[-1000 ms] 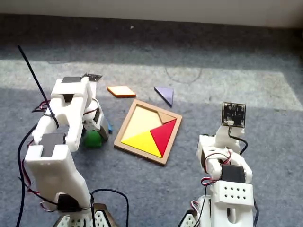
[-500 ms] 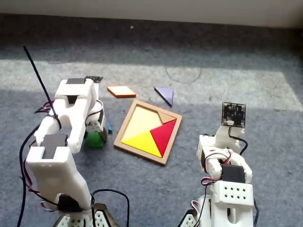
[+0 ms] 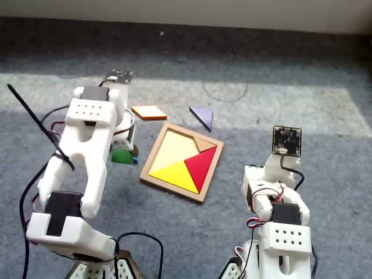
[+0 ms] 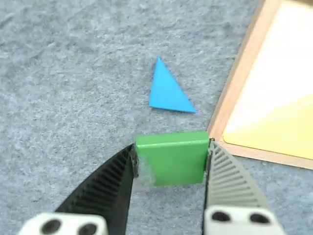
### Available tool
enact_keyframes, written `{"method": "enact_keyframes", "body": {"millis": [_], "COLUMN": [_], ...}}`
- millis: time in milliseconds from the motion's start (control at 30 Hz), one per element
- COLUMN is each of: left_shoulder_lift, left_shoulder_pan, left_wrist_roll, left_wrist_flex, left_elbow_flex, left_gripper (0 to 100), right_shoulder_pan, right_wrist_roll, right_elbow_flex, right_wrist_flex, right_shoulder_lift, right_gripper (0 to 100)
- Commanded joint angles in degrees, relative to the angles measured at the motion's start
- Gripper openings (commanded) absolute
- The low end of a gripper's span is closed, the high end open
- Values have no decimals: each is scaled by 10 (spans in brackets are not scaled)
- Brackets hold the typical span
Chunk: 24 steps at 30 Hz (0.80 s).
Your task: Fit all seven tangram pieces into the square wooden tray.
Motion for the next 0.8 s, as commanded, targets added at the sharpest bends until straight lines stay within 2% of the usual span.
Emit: {"method": "enact_keyframes", "body": {"millis": [0, 100, 200, 300, 400, 567, 767], "left_shoulder_lift": [-33, -33, -32, -22, 15, 103, 209], "left_shoulder_pan": [63, 84, 92, 102, 121, 160, 189], "left_wrist_roll": [-60, -156, -239, -286, -329, -393, -413], "left_wrist_flex": [5, -16, -96, -199, -253, -244, -151], "left_elbow_flex": [-22, -35, -31, -10, -8, -65, -200], "left_gripper": [5, 5, 5, 7, 8, 8, 8], "right_shoulder_pan": [6, 6, 6, 6, 6, 6, 7], "right_wrist_roll": [1, 1, 1, 1, 1, 1, 1], "right_elbow_flex": [-5, -5, -5, -5, -5, -5, -1], "right_wrist_flex": [-11, -11, -11, -11, -11, -11, -29], "right_shoulder_lift": [-9, -9, -9, -9, -9, -9, -9], "right_gripper": [77, 77, 77, 77, 77, 77, 77]}}
